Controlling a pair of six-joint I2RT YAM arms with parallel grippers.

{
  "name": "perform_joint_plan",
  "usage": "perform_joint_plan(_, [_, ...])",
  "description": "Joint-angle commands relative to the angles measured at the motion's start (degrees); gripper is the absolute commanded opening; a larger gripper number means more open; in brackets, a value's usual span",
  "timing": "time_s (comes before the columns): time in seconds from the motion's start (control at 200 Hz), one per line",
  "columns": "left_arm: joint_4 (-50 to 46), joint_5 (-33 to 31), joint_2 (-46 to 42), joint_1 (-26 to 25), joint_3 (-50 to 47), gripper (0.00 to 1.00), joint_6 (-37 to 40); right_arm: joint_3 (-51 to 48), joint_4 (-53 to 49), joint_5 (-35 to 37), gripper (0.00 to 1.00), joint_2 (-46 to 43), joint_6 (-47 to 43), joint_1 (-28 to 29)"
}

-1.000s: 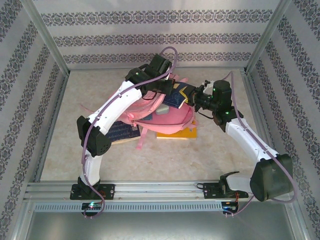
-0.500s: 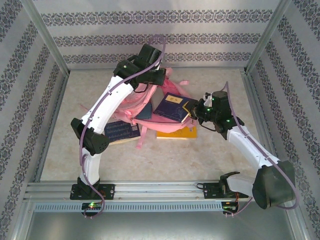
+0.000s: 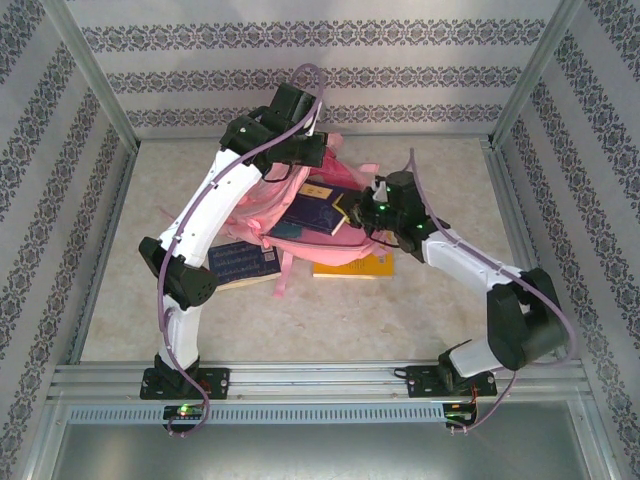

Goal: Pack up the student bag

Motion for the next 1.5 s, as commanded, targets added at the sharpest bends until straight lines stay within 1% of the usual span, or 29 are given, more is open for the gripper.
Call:
perform_joint_plan(0.0, [2.21, 1.3, -2.23, 0.5, 3.63, 0.0, -1.36, 4.43, 4.36, 3.79, 0.0, 3.06, 1.95, 1.77])
perform_joint_plan(0.16, [3.07, 2.17, -2.1, 0.51, 4.3, 0.0, -1.83, 9.06, 4.75, 8.13, 0.0, 10.73, 3.51, 4.57])
perform_joint_plan(0.295, [3.83, 3.8, -1.64, 0.65, 4.81, 0.0, -2.36, 14.91, 9.63, 11.33, 0.0, 19.44, 4.32, 7.95])
perform_joint_plan(0.425, [4.82, 6.66, -0.78, 0.61, 4.5, 0.0, -3.35, 21.11, 12.68, 16.6, 0.0, 28.07, 1.5, 11.3])
perform_joint_plan(0.465, [5.17, 7.1, -0.46, 0.62, 4.5, 0.0, -3.55, 23.22, 12.24, 17.59, 0.05, 30.81, 0.25, 12.03])
perform_joint_plan(0.515, [5.51, 7.42, -0.11, 0.62, 4.57, 0.0, -3.83, 25.91, 10.66, 17.18, 0.17, 34.13, -1.26, 12.3])
perform_joint_plan(0.555, [5.77, 7.51, 0.18, 0.67, 4.68, 0.0, -3.89, 27.94, 9.84, 16.67, 0.2, 36.15, -2.17, 12.33])
perform_joint_plan(0.625, [5.94, 7.49, 0.85, 0.65, 5.06, 0.0, -3.96, 28.4, 8.5, 17.17, 0.26, 37.67, -3.31, 12.17])
perform_joint_plan(0.714, [5.9, 7.54, 1.58, 1.05, 5.6, 0.0, -4.25, 26.79, 7.95, 17.68, 0.38, 36.93, -4.28, 11.57])
perform_joint_plan(0.744, [5.83, 7.49, 1.78, 1.16, 5.71, 0.0, -4.33, 26.46, 7.55, 17.53, 0.41, 36.42, -4.98, 11.37])
perform_joint_plan(0.899, [4.73, 6.02, 1.96, 2.7, 5.83, 0.0, -4.27, 24.29, 6.49, 14.83, 0.49, 32.59, -9.47, 10.22])
perform_joint_plan(0.954, [4.23, 5.48, 1.84, 3.31, 5.74, 0.0, -4.1, 22.99, 6.12, 15.14, 0.53, 30.43, -11.03, 9.87])
perform_joint_plan(1.089, [3.96, 4.92, 1.87, 4.73, 5.73, 0.0, -4.06, 22.27, 0.83, 15.46, 0.62, 26.54, -15.11, 8.79])
perform_joint_plan(1.159, [4.03, 5.15, 2.12, 5.29, 5.74, 0.0, -4.07, 22.48, -2.47, 14.86, 0.64, 25.24, -16.94, 7.93])
perform_joint_plan(1.189, [4.01, 5.19, 2.24, 5.45, 5.71, 0.0, -4.06, 22.45, -3.85, 14.75, 0.68, 24.61, -17.73, 7.56])
perform_joint_plan(1.249, [3.83, 5.19, 2.47, 5.73, 5.73, 0.0, -4.07, 23.04, -7.92, 14.39, 0.7, 23.34, -19.85, 6.94])
perform_joint_plan(1.339, [3.92, 5.15, 2.73, 6.36, 5.82, 0.0, -4.32, 23.74, -14.12, 13.86, 0.71, 21.06, -23.62, 6.49])
perform_joint_plan(1.434, [3.88, 4.56, 3.16, 7.18, 6.16, 0.0, -4.42, 23.02, -20.22, 16.09, 0.71, 17.57, -26.57, 6.28])
perform_joint_plan(1.494, [3.67, 4.19, 3.74, 7.71, 6.64, 0.0, -4.7, 21.47, -22.27, 17.51, 0.7, 14.76, -27.2, 5.72])
